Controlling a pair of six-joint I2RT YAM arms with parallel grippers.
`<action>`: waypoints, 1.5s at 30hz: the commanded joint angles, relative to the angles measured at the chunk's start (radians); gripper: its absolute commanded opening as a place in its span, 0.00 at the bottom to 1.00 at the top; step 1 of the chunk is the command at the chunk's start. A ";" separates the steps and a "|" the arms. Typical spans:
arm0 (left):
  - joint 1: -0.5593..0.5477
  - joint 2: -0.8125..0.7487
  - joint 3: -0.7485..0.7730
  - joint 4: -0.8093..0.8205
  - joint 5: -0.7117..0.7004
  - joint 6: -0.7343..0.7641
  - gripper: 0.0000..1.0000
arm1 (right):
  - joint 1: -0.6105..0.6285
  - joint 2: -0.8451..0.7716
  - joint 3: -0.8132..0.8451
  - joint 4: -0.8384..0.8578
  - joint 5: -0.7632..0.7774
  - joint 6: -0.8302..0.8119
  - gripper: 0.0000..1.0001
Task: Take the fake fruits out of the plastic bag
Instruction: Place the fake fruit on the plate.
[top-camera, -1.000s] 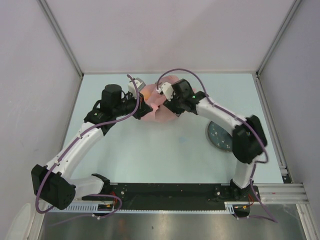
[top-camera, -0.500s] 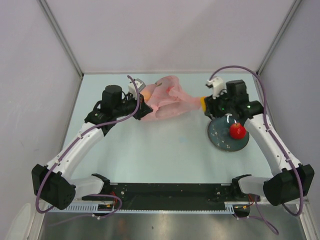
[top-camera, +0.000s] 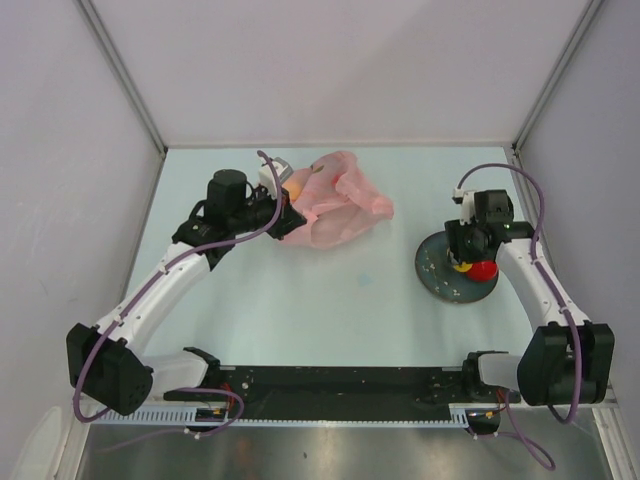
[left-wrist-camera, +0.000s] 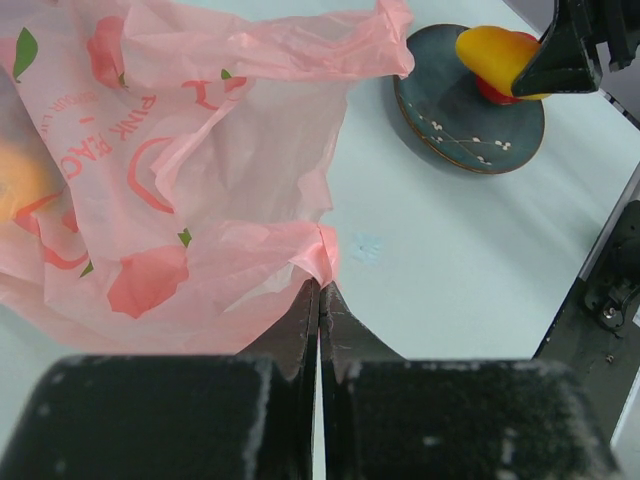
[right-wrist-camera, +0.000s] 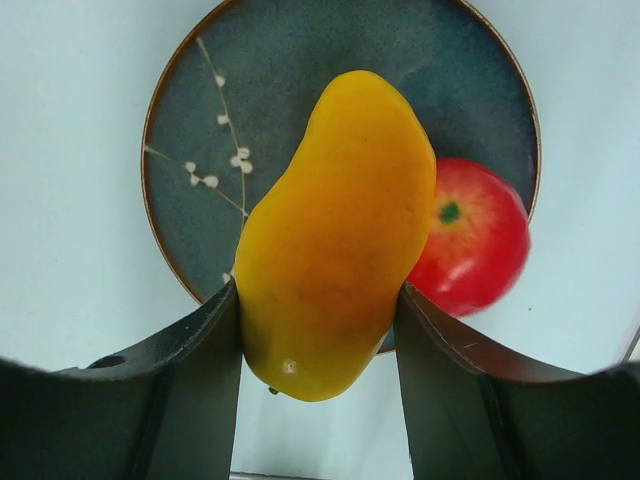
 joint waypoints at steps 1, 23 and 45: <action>-0.006 -0.021 0.004 0.032 0.008 -0.002 0.00 | 0.006 0.000 -0.022 0.090 0.060 0.022 0.00; -0.003 -0.036 -0.012 0.030 -0.001 0.016 0.00 | 0.038 0.171 -0.039 0.234 0.207 0.065 0.12; 0.003 -0.053 -0.044 0.035 0.014 0.017 0.00 | 0.049 0.224 -0.044 0.247 0.206 -0.001 0.73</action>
